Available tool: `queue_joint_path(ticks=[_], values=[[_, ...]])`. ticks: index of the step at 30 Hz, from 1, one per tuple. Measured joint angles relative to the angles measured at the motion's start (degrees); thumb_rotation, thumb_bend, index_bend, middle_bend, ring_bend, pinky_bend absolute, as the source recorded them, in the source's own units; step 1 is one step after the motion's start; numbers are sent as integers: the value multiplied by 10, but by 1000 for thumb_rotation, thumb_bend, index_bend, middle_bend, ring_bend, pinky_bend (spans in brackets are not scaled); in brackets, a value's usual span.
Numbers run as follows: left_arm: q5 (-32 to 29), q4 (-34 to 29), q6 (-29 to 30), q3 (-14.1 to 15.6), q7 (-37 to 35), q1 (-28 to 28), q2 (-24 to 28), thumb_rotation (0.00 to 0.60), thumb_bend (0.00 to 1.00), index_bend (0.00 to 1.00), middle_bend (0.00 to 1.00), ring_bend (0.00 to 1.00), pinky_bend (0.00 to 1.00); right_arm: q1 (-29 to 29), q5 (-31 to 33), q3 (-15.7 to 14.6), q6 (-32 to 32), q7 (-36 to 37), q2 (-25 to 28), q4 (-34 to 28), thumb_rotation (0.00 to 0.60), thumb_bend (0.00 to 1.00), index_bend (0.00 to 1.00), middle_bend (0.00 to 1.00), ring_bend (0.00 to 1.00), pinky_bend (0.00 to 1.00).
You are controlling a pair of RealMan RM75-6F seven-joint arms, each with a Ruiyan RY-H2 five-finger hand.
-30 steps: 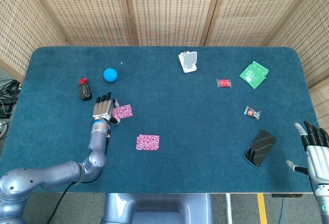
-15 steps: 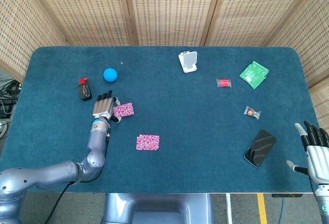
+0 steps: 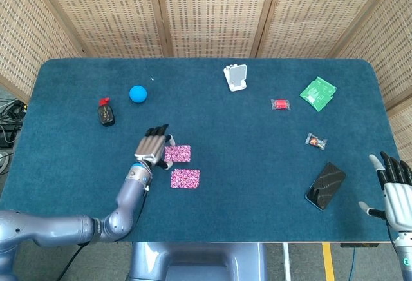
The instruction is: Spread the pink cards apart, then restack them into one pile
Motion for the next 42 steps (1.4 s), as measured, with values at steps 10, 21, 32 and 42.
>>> queue_joint_path(ticks=[10, 21, 32, 42], values=[[25, -17, 42, 49, 32, -7, -43, 600, 289, 536, 0, 0, 0, -1, -2, -1, 1, 3, 2, 0, 600, 0, 0, 0, 0, 0], [15, -6, 52, 52, 45, -9, -64, 600, 283, 496, 0, 0, 0, -1, -3, -1, 1, 4, 3, -2, 600, 0, 0, 0, 0, 0], [8, -22, 57, 54, 56, -8, -68, 600, 282, 480, 0, 0, 0, -2, -5, -1, 4, 7, 5, -3, 600, 0, 0, 0, 0, 0], [-10, -32, 67, 52, 64, -4, -67, 600, 282, 468, 0, 0, 0, -3, -7, -2, 6, 8, 6, -4, 600, 0, 0, 0, 0, 0]])
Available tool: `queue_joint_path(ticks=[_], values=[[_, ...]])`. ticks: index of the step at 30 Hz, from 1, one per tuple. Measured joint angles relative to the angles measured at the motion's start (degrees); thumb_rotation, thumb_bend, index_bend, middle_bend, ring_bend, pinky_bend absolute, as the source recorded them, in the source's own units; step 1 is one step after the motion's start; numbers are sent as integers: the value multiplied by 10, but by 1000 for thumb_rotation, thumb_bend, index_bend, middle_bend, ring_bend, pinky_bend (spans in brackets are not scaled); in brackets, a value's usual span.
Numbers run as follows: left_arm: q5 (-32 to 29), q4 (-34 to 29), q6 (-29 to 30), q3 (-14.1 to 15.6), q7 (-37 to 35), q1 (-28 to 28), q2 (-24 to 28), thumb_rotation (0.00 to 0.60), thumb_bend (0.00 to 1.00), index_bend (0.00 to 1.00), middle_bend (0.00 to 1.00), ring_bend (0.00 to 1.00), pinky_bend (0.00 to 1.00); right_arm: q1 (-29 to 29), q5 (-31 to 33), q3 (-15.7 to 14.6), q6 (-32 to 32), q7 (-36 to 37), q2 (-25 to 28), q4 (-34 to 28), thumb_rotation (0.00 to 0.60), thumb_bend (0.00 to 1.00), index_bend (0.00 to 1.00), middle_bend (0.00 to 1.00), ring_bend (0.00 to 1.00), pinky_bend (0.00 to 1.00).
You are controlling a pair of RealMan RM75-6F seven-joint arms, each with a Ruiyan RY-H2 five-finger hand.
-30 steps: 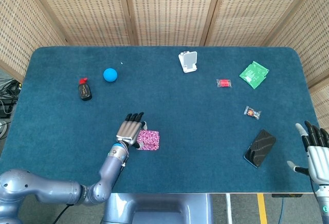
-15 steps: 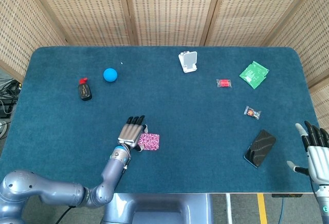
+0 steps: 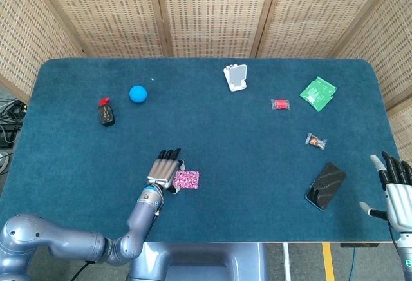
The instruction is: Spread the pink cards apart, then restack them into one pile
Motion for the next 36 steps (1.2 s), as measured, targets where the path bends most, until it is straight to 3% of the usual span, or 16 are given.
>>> queue_joint_path(ticks=[6, 18, 33, 36], values=[[-1, -8, -2, 0, -1, 2, 5, 600, 281, 459, 0, 0, 0, 0, 0, 0, 0, -1, -1, -1, 600, 0, 0, 0, 0, 0], [-3, -14, -6, 1, 1, 3, 16, 600, 251, 286, 0, 0, 0, 0, -1, 0, 1, -4, -1, -2, 600, 0, 0, 0, 0, 0], [-6, -47, -10, -1, -7, 8, 46, 600, 250, 261, 0, 0, 0, -2, -5, -1, 5, -5, 0, -4, 600, 0, 0, 0, 0, 0], [-1, -68, -9, -3, -16, 12, 66, 600, 250, 171, 0, 0, 0, -2, -6, -2, 7, -5, 0, -5, 600, 0, 0, 0, 0, 0]])
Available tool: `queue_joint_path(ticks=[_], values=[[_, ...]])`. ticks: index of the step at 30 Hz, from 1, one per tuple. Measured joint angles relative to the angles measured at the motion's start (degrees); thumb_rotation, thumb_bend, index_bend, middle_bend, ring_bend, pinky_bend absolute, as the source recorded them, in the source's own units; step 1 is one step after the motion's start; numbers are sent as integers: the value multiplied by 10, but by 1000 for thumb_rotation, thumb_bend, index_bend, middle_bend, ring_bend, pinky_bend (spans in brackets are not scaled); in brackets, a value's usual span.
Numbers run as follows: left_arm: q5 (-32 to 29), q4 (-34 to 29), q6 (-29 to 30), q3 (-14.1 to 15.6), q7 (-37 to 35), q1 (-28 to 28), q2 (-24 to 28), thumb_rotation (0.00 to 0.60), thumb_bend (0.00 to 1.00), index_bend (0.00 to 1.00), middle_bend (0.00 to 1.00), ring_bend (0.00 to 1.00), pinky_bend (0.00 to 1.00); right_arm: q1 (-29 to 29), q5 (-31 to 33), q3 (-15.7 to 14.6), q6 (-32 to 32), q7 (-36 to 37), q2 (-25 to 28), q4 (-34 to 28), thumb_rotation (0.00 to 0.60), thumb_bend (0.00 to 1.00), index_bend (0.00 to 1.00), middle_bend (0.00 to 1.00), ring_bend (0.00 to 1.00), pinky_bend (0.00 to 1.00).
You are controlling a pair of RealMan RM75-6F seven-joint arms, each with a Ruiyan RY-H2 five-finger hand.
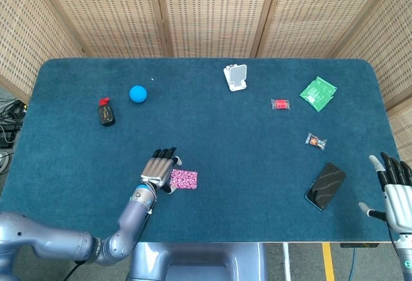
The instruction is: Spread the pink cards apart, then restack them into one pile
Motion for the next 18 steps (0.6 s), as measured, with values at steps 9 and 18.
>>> queue_joint_path(ticks=[9, 18], values=[[93, -48, 24, 3, -57, 36, 66, 600, 0, 0, 0, 0, 0, -2, -5, -1, 7, 1, 1, -3, 600, 0, 0, 0, 0, 0], [326, -72, 126, 64, -181, 143, 150, 600, 0, 0, 0, 0, 0, -5, -12, -2, 14, 3, 1, -4, 600, 0, 0, 0, 0, 0]])
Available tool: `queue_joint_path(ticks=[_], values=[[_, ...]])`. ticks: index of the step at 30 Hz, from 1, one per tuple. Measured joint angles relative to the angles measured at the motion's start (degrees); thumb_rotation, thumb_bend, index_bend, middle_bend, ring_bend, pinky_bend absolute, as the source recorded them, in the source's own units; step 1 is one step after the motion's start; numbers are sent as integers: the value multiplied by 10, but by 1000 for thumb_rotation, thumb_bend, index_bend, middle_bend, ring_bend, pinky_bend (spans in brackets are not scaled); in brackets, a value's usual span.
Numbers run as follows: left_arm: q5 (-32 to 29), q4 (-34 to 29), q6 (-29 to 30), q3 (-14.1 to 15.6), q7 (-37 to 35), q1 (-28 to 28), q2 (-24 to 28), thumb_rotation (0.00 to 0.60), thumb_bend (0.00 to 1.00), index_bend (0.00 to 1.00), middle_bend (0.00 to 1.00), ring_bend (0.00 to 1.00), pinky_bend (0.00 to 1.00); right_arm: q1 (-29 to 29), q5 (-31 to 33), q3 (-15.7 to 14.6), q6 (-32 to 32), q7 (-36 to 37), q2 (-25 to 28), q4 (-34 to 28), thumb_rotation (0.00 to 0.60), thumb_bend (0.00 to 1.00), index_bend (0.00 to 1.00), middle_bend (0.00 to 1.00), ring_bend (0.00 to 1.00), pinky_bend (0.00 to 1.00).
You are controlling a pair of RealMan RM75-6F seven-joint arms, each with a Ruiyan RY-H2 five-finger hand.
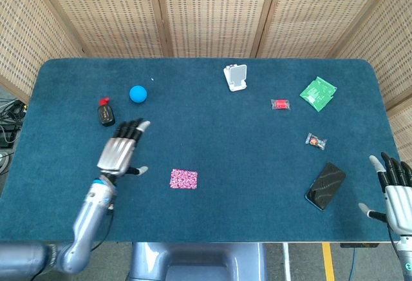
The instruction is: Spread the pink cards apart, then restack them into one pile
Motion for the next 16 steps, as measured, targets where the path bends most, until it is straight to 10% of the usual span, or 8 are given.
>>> queue_joint_path(ticks=[9, 16], values=[[212, -9, 135, 132, -182, 174, 147, 600, 0, 0, 0, 0, 0, -3, -15, -4, 11, -4, 1, -9, 600, 0, 0, 0, 0, 0], [260, 14, 171, 167, -262, 241, 196, 600, 0, 0, 0, 0, 0, -5, -17, -4, 16, -9, 2, -11, 600, 0, 0, 0, 0, 0]])
